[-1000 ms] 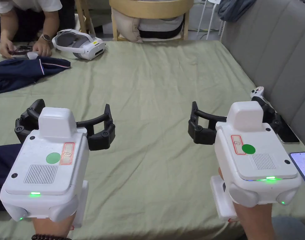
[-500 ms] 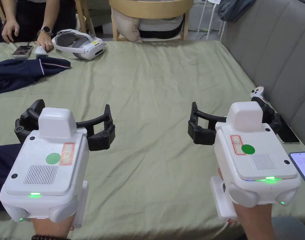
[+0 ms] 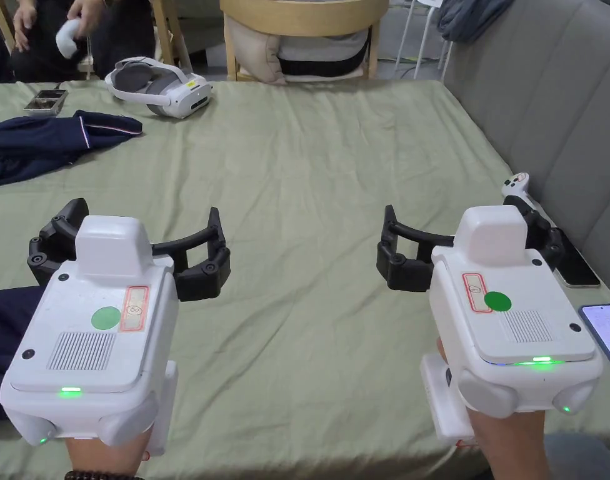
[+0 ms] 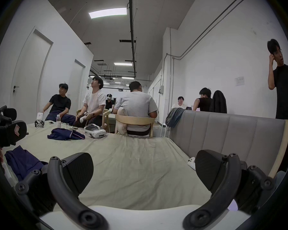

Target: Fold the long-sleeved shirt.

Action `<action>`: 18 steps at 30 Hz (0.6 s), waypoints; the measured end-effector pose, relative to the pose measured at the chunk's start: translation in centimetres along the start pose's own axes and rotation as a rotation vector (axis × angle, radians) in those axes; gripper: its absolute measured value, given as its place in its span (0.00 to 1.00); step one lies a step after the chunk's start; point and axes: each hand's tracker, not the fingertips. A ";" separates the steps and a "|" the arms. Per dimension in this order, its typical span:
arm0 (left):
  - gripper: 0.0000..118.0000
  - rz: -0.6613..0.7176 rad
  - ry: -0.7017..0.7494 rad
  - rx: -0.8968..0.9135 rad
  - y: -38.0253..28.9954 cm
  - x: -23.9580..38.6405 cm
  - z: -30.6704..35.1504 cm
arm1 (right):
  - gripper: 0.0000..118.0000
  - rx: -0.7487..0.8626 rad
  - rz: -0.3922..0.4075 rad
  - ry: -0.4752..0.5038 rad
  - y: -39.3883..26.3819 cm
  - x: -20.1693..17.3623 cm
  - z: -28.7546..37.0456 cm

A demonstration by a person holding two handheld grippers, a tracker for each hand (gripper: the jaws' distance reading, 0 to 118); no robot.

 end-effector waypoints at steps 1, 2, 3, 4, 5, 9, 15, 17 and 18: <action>0.94 -0.001 0.002 0.001 0.0 0.0 0.0 | 1.00 0.002 -0.001 -0.003 0.0 0.0 0.0; 0.94 -0.002 0.004 0.002 0.0 0.0 0.0 | 1.00 0.006 0.000 -0.008 0.0 0.0 0.1; 0.94 -0.001 0.003 0.003 0.0 0.0 0.0 | 1.00 0.009 0.001 -0.010 0.0 0.0 0.1; 0.94 0.000 0.000 0.002 0.0 0.0 0.0 | 1.00 0.008 0.003 -0.013 0.1 0.0 0.1; 0.94 0.001 -0.001 0.003 0.0 0.0 0.1 | 1.00 0.000 -0.002 -0.015 0.2 0.0 0.1; 0.94 -0.002 0.001 -0.002 -0.1 0.0 0.1 | 1.00 -0.151 -0.133 0.040 1.4 0.2 -0.3; 0.94 0.000 0.005 -0.003 0.0 0.0 0.1 | 1.00 -0.335 -0.176 -0.061 2.7 -0.6 -1.1; 0.94 0.004 0.001 -0.002 -0.1 0.1 0.1 | 1.00 -0.334 -0.164 -0.081 2.7 -0.9 -1.2; 0.94 0.003 0.001 -0.002 -0.1 0.1 0.1 | 1.00 -0.328 -0.161 -0.083 3.1 -0.9 -0.9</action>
